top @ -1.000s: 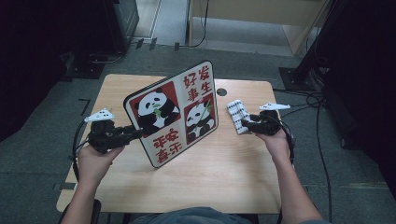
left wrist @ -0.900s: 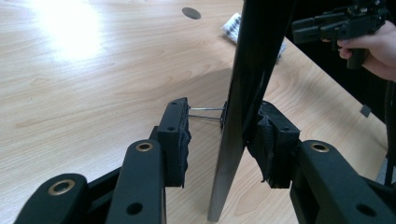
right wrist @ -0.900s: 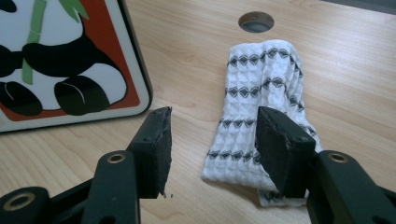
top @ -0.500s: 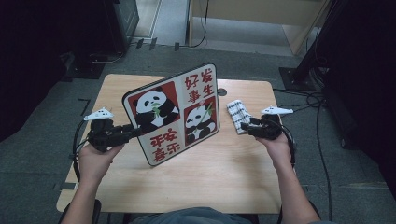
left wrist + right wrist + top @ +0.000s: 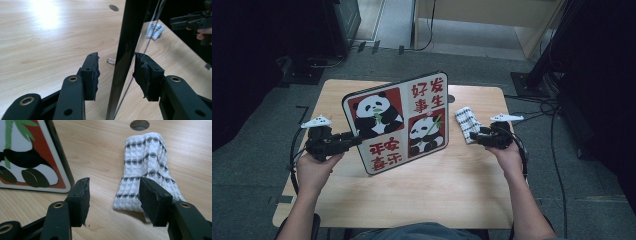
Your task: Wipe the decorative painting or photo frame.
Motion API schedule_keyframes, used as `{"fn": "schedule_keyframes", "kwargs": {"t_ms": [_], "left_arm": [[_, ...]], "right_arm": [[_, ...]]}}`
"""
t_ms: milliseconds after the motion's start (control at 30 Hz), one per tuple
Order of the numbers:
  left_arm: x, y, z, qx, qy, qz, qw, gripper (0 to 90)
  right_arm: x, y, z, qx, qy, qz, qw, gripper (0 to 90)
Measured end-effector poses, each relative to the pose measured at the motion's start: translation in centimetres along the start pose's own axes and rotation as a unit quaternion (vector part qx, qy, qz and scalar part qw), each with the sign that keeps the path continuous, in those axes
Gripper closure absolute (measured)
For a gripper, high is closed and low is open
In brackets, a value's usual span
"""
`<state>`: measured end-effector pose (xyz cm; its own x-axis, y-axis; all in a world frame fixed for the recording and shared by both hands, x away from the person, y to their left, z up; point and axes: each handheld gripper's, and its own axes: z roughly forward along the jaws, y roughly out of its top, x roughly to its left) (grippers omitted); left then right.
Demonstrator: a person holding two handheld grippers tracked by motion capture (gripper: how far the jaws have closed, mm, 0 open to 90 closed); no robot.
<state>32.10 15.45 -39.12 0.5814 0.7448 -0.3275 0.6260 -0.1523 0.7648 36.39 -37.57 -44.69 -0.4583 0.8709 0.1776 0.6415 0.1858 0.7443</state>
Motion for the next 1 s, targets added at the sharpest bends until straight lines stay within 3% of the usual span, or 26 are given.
{"fn": "schedule_keyframes", "kwargs": {"t_ms": [333, 1000], "left_arm": [[0.6, -0.1, 0.5, 0.001, 0.021, 0.003, 0.9998, 54.4], [1.8, -0.1, 1.3, 0.004, 0.031, 0.002, 0.9995, 53.2]], "right_arm": [[0.1, 0.2, 0.1, -0.002, -0.001, -0.006, 1.0000, 43.5], [0.1, 0.2, 0.2, 0.002, -0.003, -0.007, 1.0000, 43.5]]}}
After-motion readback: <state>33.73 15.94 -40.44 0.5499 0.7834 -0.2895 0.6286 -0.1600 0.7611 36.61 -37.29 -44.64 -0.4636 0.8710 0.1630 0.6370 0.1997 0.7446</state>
